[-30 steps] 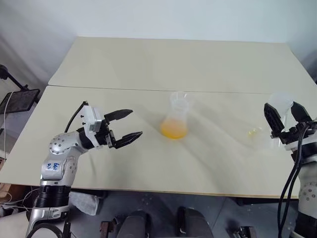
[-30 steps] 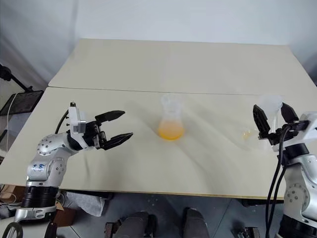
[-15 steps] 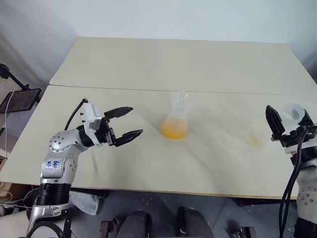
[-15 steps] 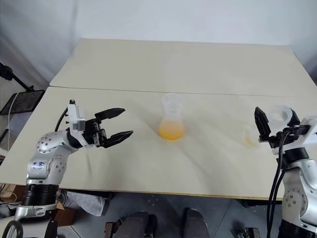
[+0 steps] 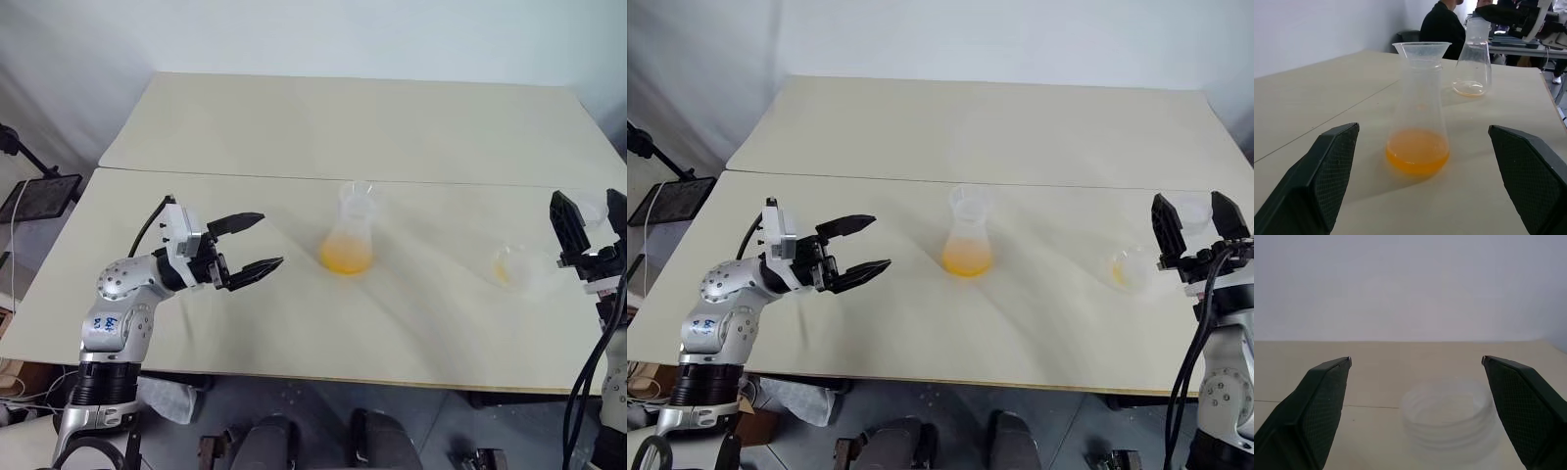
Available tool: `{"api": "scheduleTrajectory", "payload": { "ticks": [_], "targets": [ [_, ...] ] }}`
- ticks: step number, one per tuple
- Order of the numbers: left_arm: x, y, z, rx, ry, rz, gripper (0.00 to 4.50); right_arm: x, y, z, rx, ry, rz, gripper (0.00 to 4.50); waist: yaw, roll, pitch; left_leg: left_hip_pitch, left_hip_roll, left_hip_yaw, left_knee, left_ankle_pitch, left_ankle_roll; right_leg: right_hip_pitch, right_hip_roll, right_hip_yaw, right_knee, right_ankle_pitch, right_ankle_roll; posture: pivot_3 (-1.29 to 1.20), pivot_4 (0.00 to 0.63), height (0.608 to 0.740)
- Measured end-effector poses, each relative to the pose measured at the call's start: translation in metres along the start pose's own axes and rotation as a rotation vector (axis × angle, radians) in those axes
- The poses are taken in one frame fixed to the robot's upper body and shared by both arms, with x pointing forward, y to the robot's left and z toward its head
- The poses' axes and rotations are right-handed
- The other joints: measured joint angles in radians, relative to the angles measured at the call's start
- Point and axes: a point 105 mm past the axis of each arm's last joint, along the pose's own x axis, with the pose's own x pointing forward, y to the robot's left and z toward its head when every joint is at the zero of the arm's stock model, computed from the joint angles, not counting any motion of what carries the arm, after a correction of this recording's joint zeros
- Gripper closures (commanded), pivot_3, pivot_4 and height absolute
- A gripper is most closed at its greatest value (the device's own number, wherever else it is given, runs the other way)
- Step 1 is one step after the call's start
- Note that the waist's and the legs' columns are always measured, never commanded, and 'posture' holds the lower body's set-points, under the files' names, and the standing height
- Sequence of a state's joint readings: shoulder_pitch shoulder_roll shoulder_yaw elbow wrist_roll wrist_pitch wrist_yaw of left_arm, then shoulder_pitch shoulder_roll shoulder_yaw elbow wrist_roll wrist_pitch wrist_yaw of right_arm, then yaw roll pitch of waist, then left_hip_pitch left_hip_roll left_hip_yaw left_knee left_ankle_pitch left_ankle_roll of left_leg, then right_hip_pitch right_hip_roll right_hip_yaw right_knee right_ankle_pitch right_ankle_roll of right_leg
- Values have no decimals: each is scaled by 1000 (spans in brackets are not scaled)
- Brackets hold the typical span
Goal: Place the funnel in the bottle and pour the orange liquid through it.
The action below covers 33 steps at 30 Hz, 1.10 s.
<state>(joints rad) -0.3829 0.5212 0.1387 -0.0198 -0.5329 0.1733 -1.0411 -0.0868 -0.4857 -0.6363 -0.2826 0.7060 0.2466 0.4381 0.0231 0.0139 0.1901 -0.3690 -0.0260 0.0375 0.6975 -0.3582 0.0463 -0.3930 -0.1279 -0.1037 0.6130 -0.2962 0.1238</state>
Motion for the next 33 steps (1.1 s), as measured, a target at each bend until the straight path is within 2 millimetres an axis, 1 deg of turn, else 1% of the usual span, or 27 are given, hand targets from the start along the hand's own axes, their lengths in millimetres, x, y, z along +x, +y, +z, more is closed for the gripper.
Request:
{"api": "scheduleTrajectory", "payload": {
  "ticks": [3,8,12,16,21,25,26,28,30,32,33],
  "targets": [
    [0,0,1,2,-1,-1,0,0,0,0,27,6,10,21,0,0,0,0,0,0,0,0,0,0,0,0,0,0,0,0,150,740],
    [1,1,0,-4,-4,1,0,1,-4,3,7,4,7,21,0,0,0,0,0,0,0,0,0,0,0,0,0,0,0,0,150,740],
    [0,2,-5,-26,-5,10,0,-2,-14,12,-25,-5,-5,21,1,0,0,0,0,0,0,0,0,0,0,0,0,0,0,0,150,740],
    [1,2,-4,-26,-8,7,0,-6,-23,18,-37,-24,-33,21,0,0,0,0,0,0,0,0,0,0,0,0,0,0,0,0,150,740],
    [1,1,-4,-27,-10,0,0,-6,-23,23,-62,-35,-14,21,0,0,0,0,0,0,0,0,0,0,0,0,0,0,0,0,150,740],
    [3,3,-2,-23,-13,-8,0,-7,-17,27,-100,-28,37,21,1,0,0,0,0,0,0,0,0,0,0,0,0,0,0,0,150,740],
    [3,3,-1,-18,-11,-12,0,-6,-11,30,-122,-21,76,21,1,0,0,0,0,0,0,0,1,0,0,0,0,0,0,0,150,740],
    [-1,4,0,-13,10,-20,0,-2,14,38,-185,-2,213,21,0,1,0,0,0,0,0,0,0,0,0,0,0,0,0,0,150,740],
    [-6,4,1,-4,37,-34,0,-1,48,46,-233,-1,382,21,-4,1,0,0,3,0,0,0,0,0,-1,0,-1,0,0,0,150,740],
    [-13,4,1,7,68,-48,0,-4,73,44,-245,28,516,21,-2,0,0,0,3,0,0,0,0,1,-1,-1,-1,0,0,0,150,740],
    [-17,5,1,10,82,-49,0,-7,80,40,-239,45,558,21,-1,0,0,0,2,0,0,0,0,1,-1,0,-2,0,0,0,150,740]
  ]
}}
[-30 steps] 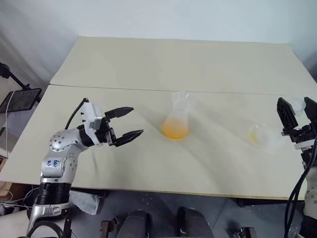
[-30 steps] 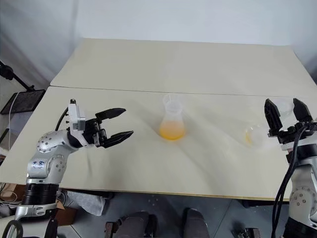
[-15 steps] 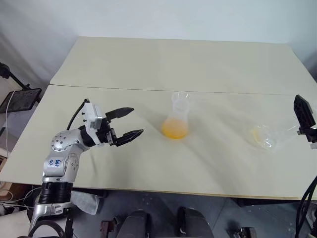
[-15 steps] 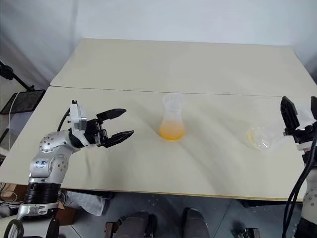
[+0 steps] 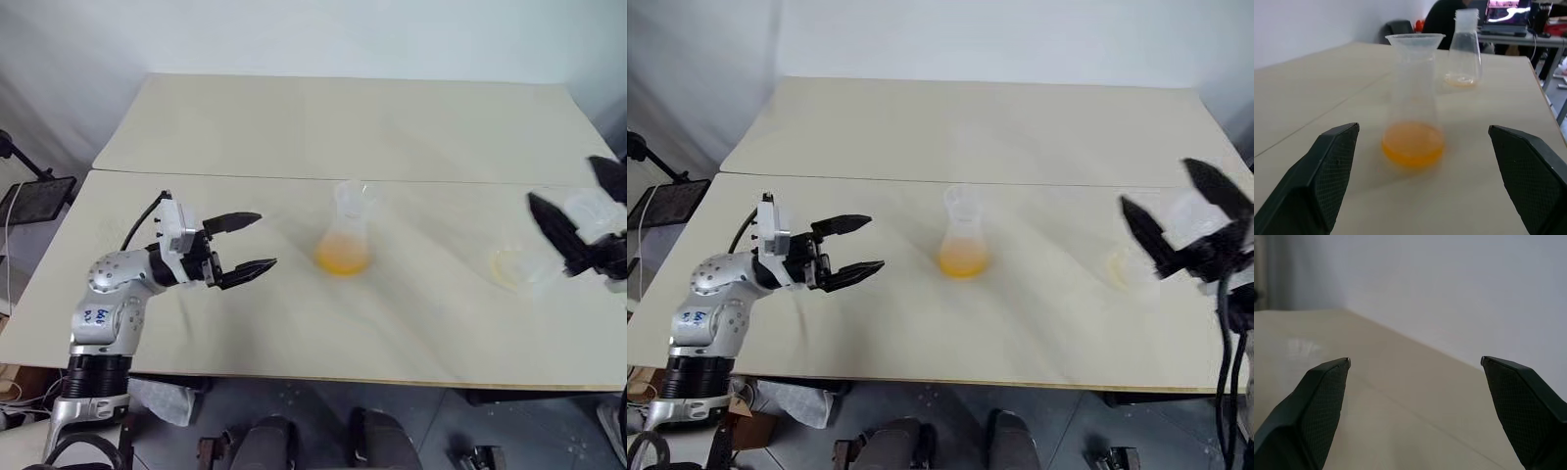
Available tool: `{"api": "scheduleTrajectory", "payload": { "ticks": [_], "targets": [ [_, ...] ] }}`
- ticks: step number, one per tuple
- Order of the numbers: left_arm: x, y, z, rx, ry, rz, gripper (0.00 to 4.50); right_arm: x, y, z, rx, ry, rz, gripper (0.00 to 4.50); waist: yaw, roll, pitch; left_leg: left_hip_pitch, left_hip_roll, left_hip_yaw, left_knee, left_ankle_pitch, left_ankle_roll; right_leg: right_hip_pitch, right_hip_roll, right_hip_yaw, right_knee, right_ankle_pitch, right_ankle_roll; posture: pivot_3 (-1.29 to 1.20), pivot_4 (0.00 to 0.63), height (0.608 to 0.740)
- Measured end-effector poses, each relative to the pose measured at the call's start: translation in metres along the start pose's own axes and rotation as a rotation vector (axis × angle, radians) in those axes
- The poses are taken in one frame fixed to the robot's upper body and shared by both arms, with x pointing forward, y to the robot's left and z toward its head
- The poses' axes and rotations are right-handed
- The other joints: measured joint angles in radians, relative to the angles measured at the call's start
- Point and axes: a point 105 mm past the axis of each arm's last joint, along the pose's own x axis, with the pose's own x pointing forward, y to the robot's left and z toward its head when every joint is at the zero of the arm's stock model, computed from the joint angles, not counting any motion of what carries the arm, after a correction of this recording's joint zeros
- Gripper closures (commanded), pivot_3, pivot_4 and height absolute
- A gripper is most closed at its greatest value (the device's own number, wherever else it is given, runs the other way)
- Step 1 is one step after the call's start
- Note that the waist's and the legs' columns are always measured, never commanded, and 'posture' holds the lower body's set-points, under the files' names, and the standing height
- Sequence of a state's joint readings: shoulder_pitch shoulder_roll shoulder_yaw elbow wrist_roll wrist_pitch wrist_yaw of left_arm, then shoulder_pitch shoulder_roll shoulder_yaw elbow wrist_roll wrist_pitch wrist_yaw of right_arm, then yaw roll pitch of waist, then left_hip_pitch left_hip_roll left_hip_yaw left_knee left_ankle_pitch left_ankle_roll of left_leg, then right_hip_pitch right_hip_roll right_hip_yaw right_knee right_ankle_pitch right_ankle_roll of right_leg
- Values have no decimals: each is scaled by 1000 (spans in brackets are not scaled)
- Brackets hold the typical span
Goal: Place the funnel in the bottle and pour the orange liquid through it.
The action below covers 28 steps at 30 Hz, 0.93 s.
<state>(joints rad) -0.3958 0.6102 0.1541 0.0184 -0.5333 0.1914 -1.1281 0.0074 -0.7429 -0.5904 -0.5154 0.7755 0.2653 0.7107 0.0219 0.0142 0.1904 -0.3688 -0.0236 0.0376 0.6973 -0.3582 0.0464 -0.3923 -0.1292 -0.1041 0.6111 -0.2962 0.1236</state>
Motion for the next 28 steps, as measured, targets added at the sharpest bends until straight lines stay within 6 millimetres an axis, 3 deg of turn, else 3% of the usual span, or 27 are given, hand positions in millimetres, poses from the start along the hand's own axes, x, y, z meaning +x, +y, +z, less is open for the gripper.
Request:
{"api": "scheduleTrajectory", "payload": {
  "ticks": [4,9,15,28],
  "targets": [
    [-20,-4,-9,-15,63,10,0,2,34,-12,25,67,196,21,3,0,0,-1,-2,-1,0,0,1,0,-1,0,-1,0,0,0,150,740],
    [-43,-16,-31,-38,161,35,0,-17,61,-31,67,143,372,21,5,-1,0,-1,-2,-2,0,-1,2,2,-3,0,-3,0,1,0,150,740],
    [-66,-31,-44,-18,238,97,0,-43,47,-56,94,217,365,21,3,-1,0,0,-1,-1,0,-1,1,2,-4,1,-5,0,1,0,150,740],
    [-61,-36,-23,50,193,201,0,-77,54,-79,58,308,472,21,3,-1,0,1,0,-2,0,-2,0,3,-4,1,-5,0,0,0,150,740]
  ]
}}
